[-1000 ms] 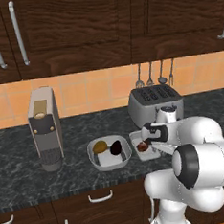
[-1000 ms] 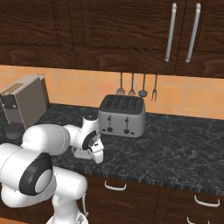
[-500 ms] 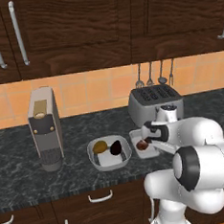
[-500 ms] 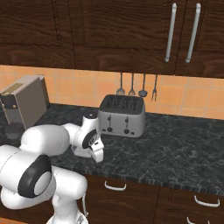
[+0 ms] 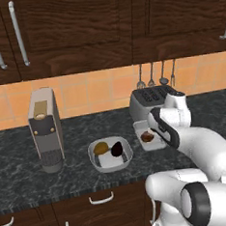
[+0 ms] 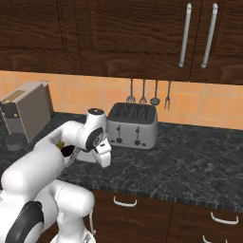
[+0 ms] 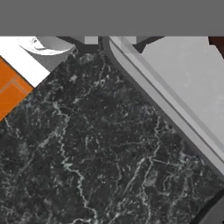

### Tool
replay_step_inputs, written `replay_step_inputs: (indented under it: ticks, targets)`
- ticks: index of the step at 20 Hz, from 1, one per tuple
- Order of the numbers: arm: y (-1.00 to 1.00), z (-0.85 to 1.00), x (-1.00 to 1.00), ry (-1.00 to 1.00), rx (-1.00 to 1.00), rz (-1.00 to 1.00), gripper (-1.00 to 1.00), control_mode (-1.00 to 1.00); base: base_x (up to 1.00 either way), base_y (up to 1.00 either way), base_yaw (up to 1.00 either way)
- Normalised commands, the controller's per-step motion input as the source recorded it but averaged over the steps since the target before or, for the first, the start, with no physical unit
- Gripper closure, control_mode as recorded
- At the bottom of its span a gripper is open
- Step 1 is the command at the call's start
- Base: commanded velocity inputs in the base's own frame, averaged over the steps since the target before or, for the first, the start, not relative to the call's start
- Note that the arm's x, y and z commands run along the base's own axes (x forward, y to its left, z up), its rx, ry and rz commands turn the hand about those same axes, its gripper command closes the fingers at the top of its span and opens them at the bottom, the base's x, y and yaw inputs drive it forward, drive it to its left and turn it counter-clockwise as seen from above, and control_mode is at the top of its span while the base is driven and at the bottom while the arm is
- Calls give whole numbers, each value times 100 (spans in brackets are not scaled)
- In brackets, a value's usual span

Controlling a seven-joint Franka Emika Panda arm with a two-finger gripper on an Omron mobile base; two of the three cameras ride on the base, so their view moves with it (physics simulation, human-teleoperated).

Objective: Take the meat container that has the chicken drumstick and place it on the second highest rack of the freezer. Then take the vegetable container that has the avocados and place it on the highest rack of the freezer.

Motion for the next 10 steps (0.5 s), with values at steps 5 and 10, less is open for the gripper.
replay_step_inputs:
  ticks: [5,10]
  targets:
    - [0,72,-28,-1,0,0,100,-100,0,0,0]
    - [0,74,-23,0,0,0,100,-100,0,0,0]
